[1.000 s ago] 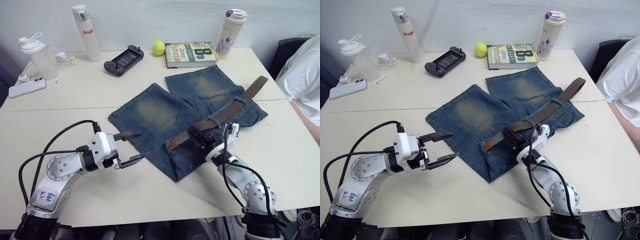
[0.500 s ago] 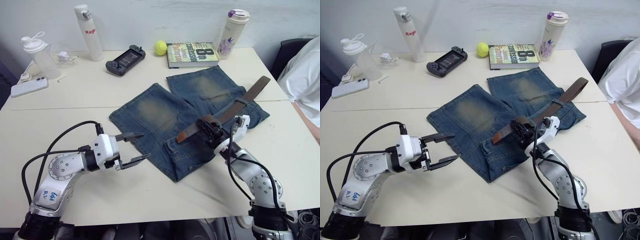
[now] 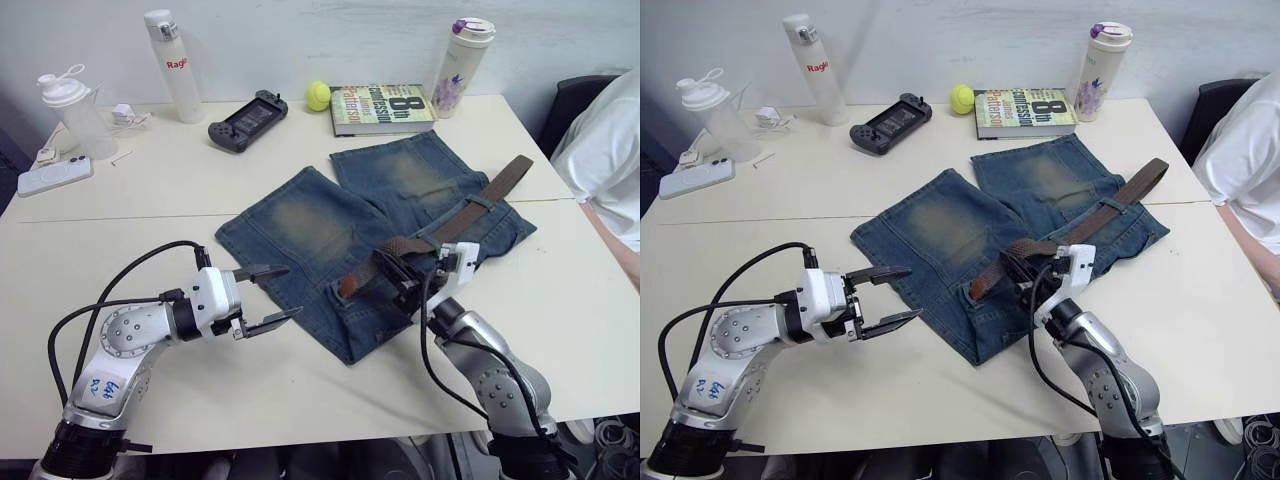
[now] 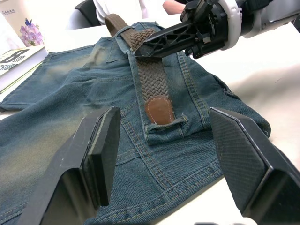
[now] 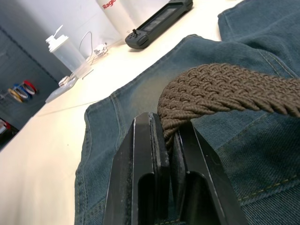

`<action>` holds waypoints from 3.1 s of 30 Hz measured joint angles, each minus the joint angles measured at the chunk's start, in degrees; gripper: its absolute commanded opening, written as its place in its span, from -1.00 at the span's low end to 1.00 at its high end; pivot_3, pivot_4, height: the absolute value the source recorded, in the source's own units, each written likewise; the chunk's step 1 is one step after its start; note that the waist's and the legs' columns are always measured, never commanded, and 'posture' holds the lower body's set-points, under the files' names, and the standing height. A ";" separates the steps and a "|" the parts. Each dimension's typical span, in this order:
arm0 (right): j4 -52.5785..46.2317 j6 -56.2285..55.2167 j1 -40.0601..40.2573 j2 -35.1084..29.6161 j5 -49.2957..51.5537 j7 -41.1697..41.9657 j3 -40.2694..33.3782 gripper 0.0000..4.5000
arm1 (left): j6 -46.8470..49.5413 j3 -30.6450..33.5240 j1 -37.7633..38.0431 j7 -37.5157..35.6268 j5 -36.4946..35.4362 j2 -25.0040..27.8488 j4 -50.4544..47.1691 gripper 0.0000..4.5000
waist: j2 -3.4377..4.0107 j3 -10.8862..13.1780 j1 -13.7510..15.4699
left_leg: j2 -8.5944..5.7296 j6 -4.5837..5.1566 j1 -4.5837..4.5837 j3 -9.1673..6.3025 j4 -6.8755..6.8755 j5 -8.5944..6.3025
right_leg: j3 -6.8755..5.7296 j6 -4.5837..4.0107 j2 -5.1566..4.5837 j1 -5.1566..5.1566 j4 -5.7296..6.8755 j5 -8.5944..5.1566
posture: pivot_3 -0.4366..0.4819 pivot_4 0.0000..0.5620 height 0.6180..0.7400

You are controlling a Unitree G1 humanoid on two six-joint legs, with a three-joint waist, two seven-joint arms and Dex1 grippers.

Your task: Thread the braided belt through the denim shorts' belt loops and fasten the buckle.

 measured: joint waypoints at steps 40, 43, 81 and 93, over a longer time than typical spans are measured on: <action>2.26 28.73 -6.89 9.32 5.03 -13.62 0.63 -1.00 | -55.06 -5.95 -3.17 -0.03 26.79 2.41 28.63 0.46 | -0.50 -0.33 -1.60 | 0.13 -0.02 0.16 0.03 -0.37 -0.10 | -0.07 0.00 0.04 -0.06 0.03 0.00 | -0.05 -0.47 1.00; 2.21 28.87 -6.79 9.36 5.05 -13.60 0.33 -1.00 | -58.42 -5.51 -3.98 2.73 30.18 1.67 31.35 0.46 | -0.51 -0.33 -1.48 | 0.12 0.08 0.15 0.01 -0.37 -0.15 | -0.11 0.00 0.01 -0.04 0.04 0.00 | -0.05 -0.47 1.00; 1.71 31.38 -6.80 10.64 5.27 -12.59 -1.20 -1.00 | -59.56 -8.66 -9.25 22.16 46.71 -0.16 34.20 0.46 | -0.51 -0.33 -1.55 | 0.12 -0.08 0.14 0.02 -0.43 -0.06 | -0.19 0.00 0.00 -0.06 0.18 0.00 | -0.05 -0.47 1.00; 1.63 31.61 -6.78 10.64 5.27 -12.48 -1.19 -1.00 | -60.03 -9.74 -8.92 22.72 45.29 0.96 34.09 -0.31 | -0.50 -0.33 -1.55 | 0.12 -0.08 0.14 0.02 -0.43 -0.06 | -0.20 0.00 0.00 -0.06 0.18 0.00 | -0.05 -0.47 1.00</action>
